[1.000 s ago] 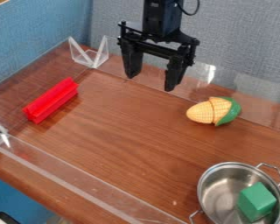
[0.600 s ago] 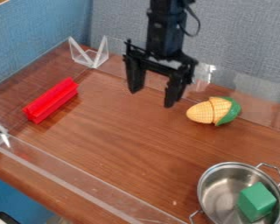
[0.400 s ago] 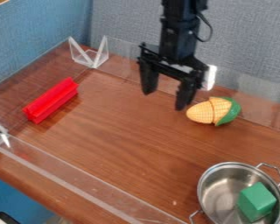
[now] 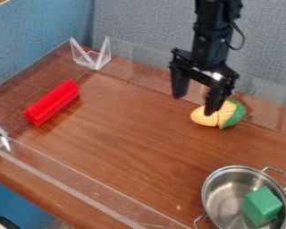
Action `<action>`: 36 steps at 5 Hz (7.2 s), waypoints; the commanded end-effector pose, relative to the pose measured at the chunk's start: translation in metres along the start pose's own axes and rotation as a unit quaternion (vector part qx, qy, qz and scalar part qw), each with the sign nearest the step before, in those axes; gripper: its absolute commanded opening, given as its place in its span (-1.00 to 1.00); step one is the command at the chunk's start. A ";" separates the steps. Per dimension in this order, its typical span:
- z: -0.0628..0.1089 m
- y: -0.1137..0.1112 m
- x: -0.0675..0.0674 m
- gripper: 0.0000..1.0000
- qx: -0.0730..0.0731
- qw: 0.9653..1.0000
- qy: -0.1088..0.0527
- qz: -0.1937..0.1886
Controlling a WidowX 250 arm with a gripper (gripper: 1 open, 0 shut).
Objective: Push the yellow object to the left side of the table
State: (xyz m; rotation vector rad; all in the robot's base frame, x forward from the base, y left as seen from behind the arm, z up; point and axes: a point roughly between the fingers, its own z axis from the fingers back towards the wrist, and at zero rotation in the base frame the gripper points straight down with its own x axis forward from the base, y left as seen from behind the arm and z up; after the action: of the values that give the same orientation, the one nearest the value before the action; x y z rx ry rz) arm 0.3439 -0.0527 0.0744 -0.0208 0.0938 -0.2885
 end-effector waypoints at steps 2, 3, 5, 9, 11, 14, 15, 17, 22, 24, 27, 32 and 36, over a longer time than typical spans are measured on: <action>-0.003 -0.004 0.028 1.00 0.004 0.999 -0.029 -0.013; -0.013 -0.005 0.036 1.00 0.003 1.000 -0.026 -0.011; -0.027 -0.007 0.043 -1.00 0.002 1.000 -0.017 -0.014; -0.032 -0.004 0.057 -1.00 -0.001 0.999 -0.024 -0.026; -0.038 0.002 0.066 -1.00 -0.005 0.999 -0.025 -0.023; -0.043 0.007 0.071 -1.00 -0.010 0.999 -0.027 -0.018; -0.042 0.009 0.070 -1.00 -0.011 0.999 -0.028 -0.015; -0.035 0.014 0.063 -1.00 -0.009 0.999 -0.031 -0.011; -0.025 0.021 0.049 -1.00 -0.015 0.999 -0.042 -0.021; -0.024 0.022 0.045 -1.00 -0.020 0.998 -0.047 -0.026; -0.023 0.024 0.037 -1.00 -0.025 0.998 -0.052 -0.037; -0.024 0.022 0.028 -1.00 -0.032 0.996 -0.054 -0.064; -0.014 0.020 0.017 -1.00 -0.035 0.994 -0.064 -0.087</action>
State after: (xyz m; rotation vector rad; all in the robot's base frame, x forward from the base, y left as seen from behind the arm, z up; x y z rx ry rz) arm 0.3559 -0.0416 0.0263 -0.1313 0.0691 -0.4467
